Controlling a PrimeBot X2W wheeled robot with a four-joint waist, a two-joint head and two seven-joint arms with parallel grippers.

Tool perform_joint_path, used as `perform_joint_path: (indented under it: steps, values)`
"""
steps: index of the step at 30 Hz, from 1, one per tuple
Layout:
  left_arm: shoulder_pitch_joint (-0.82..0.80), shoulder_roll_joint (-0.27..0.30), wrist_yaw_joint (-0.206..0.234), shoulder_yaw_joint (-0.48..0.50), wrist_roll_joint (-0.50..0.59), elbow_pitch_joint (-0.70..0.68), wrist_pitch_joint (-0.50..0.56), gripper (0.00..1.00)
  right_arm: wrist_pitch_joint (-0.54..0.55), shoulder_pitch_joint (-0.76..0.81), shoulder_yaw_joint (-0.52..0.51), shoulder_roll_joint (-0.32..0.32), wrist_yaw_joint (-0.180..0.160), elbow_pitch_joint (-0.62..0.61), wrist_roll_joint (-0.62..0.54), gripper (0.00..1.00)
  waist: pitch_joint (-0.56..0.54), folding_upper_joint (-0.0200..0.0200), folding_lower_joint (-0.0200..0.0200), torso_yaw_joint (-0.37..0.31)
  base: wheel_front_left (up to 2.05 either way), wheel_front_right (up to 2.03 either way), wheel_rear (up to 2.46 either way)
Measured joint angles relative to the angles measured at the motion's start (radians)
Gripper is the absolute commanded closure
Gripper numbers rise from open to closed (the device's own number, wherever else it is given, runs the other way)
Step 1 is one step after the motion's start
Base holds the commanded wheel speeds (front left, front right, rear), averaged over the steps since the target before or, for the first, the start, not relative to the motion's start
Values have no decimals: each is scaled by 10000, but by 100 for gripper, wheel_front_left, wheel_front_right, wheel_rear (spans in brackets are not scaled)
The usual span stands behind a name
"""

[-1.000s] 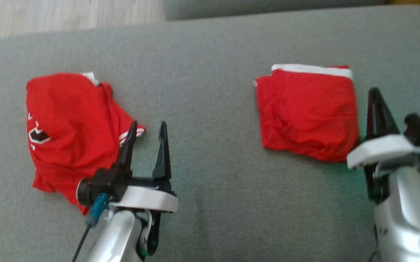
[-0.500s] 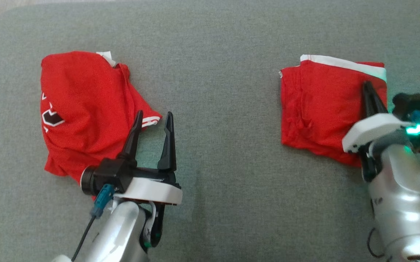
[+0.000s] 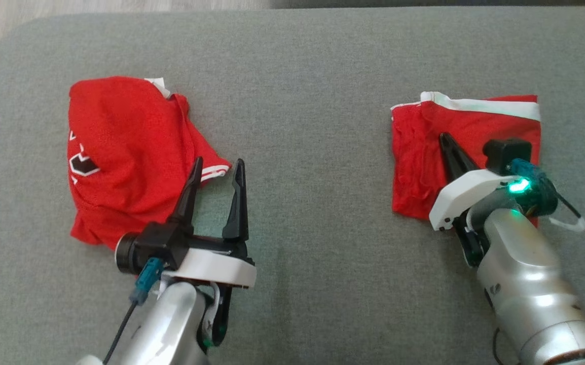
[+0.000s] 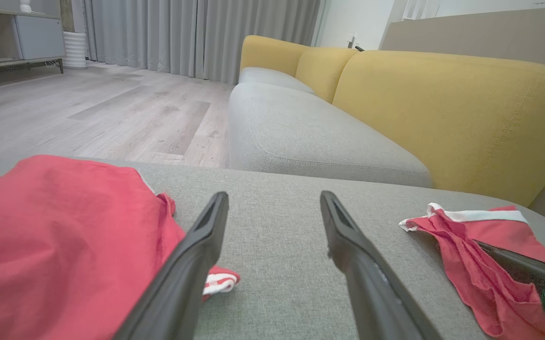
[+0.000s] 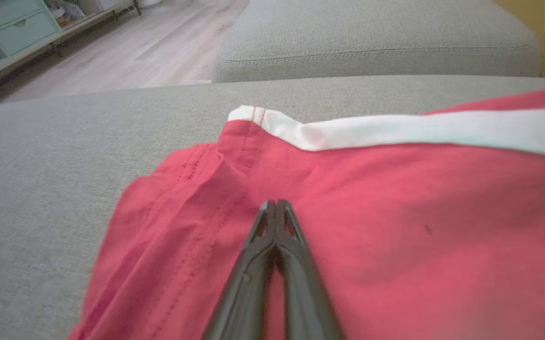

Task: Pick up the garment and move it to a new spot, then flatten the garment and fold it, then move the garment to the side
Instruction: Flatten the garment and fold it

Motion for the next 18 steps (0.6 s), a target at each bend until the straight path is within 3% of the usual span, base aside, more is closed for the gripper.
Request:
perform_joint_path:
  steps: [6,11,18]
  values:
    - [26,0,35,142,0,46,0,0,-82,84,107,29,0,-159,370,100,-294,0,0,-161,0,0,0]
    - [237,2,33,368,-13,17,0,0,-88,874,-926,42,0,-2127,151,100,-773,0,0,-458,0,0,0]
    - [919,2,31,462,-119,-6,0,0,-117,3196,-2000,71,0,-4502,-155,100,-1433,0,-1,-1068,0,0,0]
